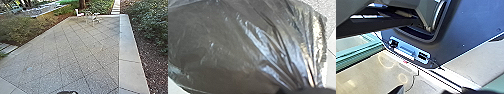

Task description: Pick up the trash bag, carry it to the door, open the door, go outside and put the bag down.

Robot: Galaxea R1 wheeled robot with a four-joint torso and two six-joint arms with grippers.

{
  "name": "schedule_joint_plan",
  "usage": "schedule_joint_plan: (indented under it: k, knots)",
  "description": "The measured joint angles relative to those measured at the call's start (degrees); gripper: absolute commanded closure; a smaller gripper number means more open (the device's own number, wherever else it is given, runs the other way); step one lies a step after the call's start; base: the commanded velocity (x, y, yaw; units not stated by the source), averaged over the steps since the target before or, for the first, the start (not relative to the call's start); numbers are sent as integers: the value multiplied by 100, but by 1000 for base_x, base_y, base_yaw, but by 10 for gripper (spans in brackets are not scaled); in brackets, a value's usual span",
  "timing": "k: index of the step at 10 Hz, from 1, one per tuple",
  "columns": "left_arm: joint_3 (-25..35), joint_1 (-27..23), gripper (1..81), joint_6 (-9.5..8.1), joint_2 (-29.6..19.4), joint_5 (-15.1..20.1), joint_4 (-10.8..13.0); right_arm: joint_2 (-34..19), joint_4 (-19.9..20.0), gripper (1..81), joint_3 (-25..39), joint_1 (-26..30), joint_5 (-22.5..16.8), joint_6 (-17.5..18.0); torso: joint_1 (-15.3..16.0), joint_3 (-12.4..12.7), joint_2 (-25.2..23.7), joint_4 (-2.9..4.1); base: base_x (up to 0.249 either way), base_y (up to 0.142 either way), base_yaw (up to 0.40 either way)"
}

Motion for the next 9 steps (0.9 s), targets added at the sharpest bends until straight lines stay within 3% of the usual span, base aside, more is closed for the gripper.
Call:
schedule_joint_plan:
  k: [3,4,6,9]
  knots:
    - [-373,-536,811,0,210,816,117,0,2,10,0,-1,-1,2,0,-7,2,0,0,0,0]
    - [-447,-667,10,-28,245,1078,161,0,2,10,-1,-1,0,5,0,-7,2,0,0,0,0]
    - [-530,-824,10,-22,276,1412,174,0,2,10,-1,0,0,5,2,-7,2,0,0,0,0]
    - [-546,-707,10,-22,358,1469,296,0,0,10,-1,-4,-4,5,2,26,2,0,0,0,0]
